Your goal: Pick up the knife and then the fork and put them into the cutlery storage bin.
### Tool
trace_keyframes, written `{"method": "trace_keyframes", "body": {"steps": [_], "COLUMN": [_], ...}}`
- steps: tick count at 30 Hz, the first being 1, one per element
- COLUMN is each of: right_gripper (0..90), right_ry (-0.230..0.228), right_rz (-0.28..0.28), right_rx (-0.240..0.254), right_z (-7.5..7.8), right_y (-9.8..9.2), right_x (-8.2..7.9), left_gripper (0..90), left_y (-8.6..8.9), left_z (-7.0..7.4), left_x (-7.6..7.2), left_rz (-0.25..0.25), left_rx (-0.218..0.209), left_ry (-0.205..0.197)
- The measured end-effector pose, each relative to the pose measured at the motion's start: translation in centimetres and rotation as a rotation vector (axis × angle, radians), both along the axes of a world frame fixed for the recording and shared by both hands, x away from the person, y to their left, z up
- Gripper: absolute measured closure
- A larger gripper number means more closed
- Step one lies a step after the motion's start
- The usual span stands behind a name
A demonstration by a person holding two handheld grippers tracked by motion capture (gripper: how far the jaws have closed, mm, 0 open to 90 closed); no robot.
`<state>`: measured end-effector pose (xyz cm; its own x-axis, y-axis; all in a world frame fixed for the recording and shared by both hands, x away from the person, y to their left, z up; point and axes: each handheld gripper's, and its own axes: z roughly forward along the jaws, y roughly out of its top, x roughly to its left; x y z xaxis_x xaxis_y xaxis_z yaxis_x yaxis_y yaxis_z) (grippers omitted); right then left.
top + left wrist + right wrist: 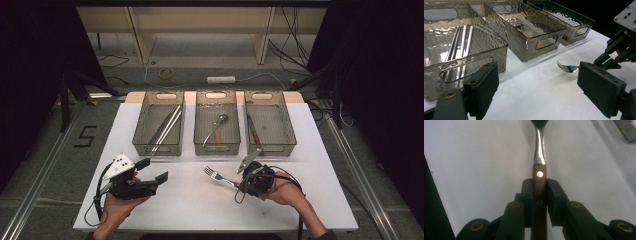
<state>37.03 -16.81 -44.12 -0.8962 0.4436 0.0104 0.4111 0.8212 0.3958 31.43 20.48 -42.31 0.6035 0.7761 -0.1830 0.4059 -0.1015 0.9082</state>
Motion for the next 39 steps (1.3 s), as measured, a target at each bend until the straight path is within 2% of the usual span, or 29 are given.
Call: {"method": "trace_keyframes", "body": {"steps": [5, 8, 15, 20, 31, 35, 39], "right_gripper": [77.5, 77.5, 77.5, 77.5, 77.5, 77.5, 77.5], "right_ry": [-0.013, -0.037, -0.056, -0.087, -0.134, -0.152, -0.149], "right_rz": [-0.031, -0.049, -0.110, -0.149, -0.246, -0.289, -0.333], "right_rx": [0.048, 0.076, 0.120, 0.156, 0.176, 0.182, 0.181], "right_z": [1.0, 1.7, 3.3, 4.6, 6.7, 7.1, 7.2], "right_y": [-0.5, -1.0, -2.0, -2.6, -3.0, -3.2, -3.3], "right_x": [0.2, 0.6, 2.0, 3.4, 6.9, 8.2, 9.4], "left_gripper": [17.2, 17.1, 17.0, 17.0, 16.8, 16.8, 16.8], "left_y": [0.0, 0.0, 0.1, 0.1, 0.2, 0.1, 0.2], "left_z": [0.0, 0.0, 0.0, 0.0, 0.0, 0.0, 0.0], "left_x": [0.0, 0.0, 0.0, 0.0, 0.0, 0.0, 0.0], "left_rz": [0.002, 0.002, 0.004, 0.006, 0.006, 0.008, 0.007], "left_rx": [0.000, 0.001, 0.001, -0.001, 0.000, -0.003, -0.001], "left_ry": [0.000, -0.003, -0.003, -0.003, -0.003, -0.003, -0.003]}}
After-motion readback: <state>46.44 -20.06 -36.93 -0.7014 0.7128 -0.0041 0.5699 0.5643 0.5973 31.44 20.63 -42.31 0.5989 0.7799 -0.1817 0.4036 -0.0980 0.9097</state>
